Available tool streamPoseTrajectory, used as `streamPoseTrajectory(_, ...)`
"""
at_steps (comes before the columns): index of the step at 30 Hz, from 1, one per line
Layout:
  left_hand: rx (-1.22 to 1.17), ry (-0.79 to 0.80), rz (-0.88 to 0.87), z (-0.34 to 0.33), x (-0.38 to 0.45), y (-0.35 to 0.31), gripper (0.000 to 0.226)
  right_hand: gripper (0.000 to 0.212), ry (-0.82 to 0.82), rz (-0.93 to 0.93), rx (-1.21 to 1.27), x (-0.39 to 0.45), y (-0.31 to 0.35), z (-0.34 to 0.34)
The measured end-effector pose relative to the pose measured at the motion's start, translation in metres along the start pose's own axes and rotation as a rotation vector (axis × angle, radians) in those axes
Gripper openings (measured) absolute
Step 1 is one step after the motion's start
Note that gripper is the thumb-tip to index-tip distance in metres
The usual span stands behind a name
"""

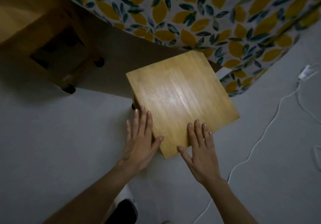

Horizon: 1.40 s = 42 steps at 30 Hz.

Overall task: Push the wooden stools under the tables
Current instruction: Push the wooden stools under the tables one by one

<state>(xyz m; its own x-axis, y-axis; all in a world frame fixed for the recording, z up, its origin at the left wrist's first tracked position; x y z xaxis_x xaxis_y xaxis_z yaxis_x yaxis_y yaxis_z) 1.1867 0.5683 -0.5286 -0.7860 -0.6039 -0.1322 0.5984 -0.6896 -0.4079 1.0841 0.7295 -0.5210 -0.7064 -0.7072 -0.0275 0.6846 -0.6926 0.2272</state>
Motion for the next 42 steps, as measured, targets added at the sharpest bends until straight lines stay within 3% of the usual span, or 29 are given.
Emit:
streamPoseTrajectory(16,0.282,0.081,-0.014,0.009,0.022,0.002,0.077,0.082,0.026,0.163,-0.025,0.027,0.003,-0.015)
streamPoseTrajectory(26,0.331,0.128,-0.010,0.042,0.138,0.030,0.077,0.077,0.073,0.162,-0.007,0.151,0.038,-0.007)
streamPoseTrajectory(34,0.245,0.112,-0.005,0.057,0.244,0.037,0.080,0.082,0.239,0.087,-0.041,0.269,0.041,0.014)
streamPoseTrajectory(42,0.245,0.146,-0.043,0.065,0.282,0.039,0.079,0.085,0.195,0.100,-0.154,0.308,0.044,0.013)
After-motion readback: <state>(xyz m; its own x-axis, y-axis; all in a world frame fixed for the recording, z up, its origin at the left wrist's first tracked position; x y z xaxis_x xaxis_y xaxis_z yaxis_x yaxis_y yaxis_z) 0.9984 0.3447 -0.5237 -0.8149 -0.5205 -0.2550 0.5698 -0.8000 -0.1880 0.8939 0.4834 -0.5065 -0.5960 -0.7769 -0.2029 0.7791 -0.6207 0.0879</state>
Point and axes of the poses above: each hand's wrist, its own x-axis towards the middle knuckle, its own z-axis out of the back of the hand, y = z × x, the point moved 9 cm from there along x, towards the middle knuckle, and after that the axes turned 13 degrees about -y, right-handed, at the moved point
